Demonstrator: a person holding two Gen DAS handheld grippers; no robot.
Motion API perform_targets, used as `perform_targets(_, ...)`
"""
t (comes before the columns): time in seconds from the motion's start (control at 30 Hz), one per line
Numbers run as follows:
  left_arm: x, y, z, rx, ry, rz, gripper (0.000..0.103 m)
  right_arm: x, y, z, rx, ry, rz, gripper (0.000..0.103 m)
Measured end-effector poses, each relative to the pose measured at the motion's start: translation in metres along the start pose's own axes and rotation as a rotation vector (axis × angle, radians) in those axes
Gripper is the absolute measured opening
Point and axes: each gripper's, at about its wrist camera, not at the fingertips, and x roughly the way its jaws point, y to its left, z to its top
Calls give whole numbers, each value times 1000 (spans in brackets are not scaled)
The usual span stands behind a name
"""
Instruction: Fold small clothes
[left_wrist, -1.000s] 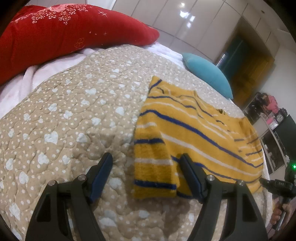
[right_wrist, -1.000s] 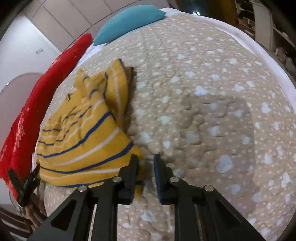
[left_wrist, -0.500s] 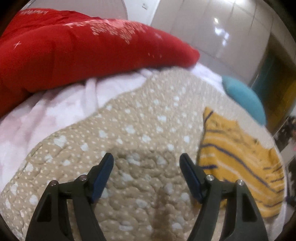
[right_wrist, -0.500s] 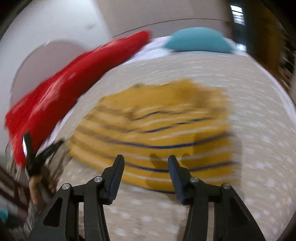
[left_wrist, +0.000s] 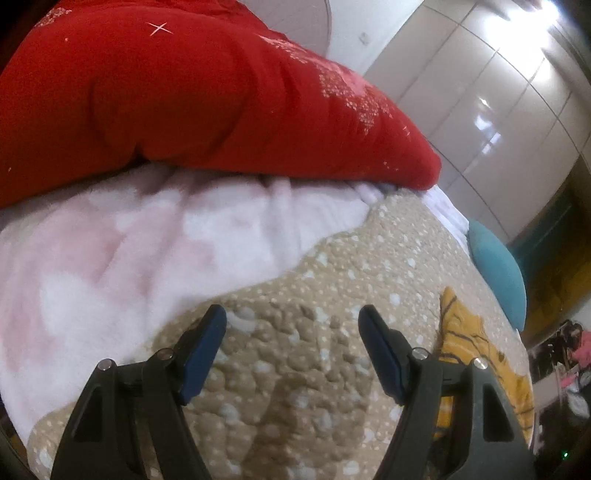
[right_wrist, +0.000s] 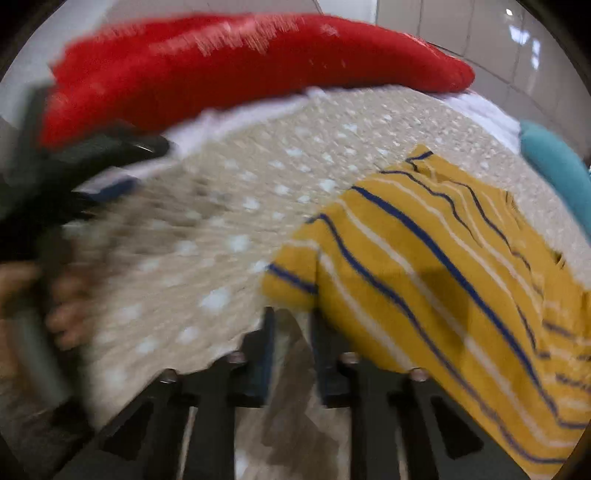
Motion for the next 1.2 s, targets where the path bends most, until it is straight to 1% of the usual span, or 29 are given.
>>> perform_targets(0.03,-1,0,0,3,-3,-1,73,11,-2,8,25,10,-5,9)
perform_targets(0.1,-1,-3,1,9,-11,-1,73,19,-7,24,67,10,6,8)
perform_targets(0.17,0,-1,2,2,-11,-4,73,23,-9,37,90,9,47,8)
perform_targets(0.23,1,1,2,-8,-6,-11,73,17,-15,40,107,-6,92,8)
perform_targets(0.27,0,1,2,-11,-5,-14,73,9,-18,39,113,-22,123,10)
perform_targets(0.3,0,2,2,-14,-4,-16,73,-2,-21,35,113,-50,135,12)
perform_targets(0.4,1,1,2,-10,-3,-12,73,-32,-23,22,52,-104,52,25)
perform_targets(0.47,2,-2,1,-5,0,-18,73,-42,-19,10,-8,-110,-21,42)
perform_targets(0.53,1,-5,0,3,-3,-18,74,-43,-12,-2,-70,-104,-72,47)
perform_targets(0.63,0,-8,-2,8,-10,-17,74,-31,1,-13,-169,-79,-132,47)
perform_targets(0.7,-1,-7,-2,2,-13,-16,74,-20,12,-15,-210,-67,-170,47)
perform_targets(0.73,-1,-5,-2,-5,-13,-14,74,-14,18,-15,-231,-67,-203,47)
perform_targets(0.87,0,0,-1,-19,1,-18,74,10,39,-3,-320,-99,-362,47)
perform_targets(0.93,-1,0,-1,-16,2,-22,74,22,45,8,-338,-98,-403,47)
perform_targets(0.97,-1,0,-1,-17,2,-23,74,28,47,13,-338,-92,-417,44)
perform_targets(1.0,-2,0,-1,-18,2,-24,74,32,47,17,-326,-88,-415,37)
perform_targets(1.03,-2,0,-2,-20,2,-27,74,33,45,21,-301,-84,-394,24)
perform_targets(1.07,-3,0,-2,-21,1,-29,74,32,42,24,-264,-75,-369,18)
perform_targets(1.13,-6,-3,-5,-17,-2,-29,74,27,35,28,-215,-86,-347,14)
perform_targets(1.2,-13,-10,-7,-2,-6,-16,74,8,18,33,-119,-117,-285,13)
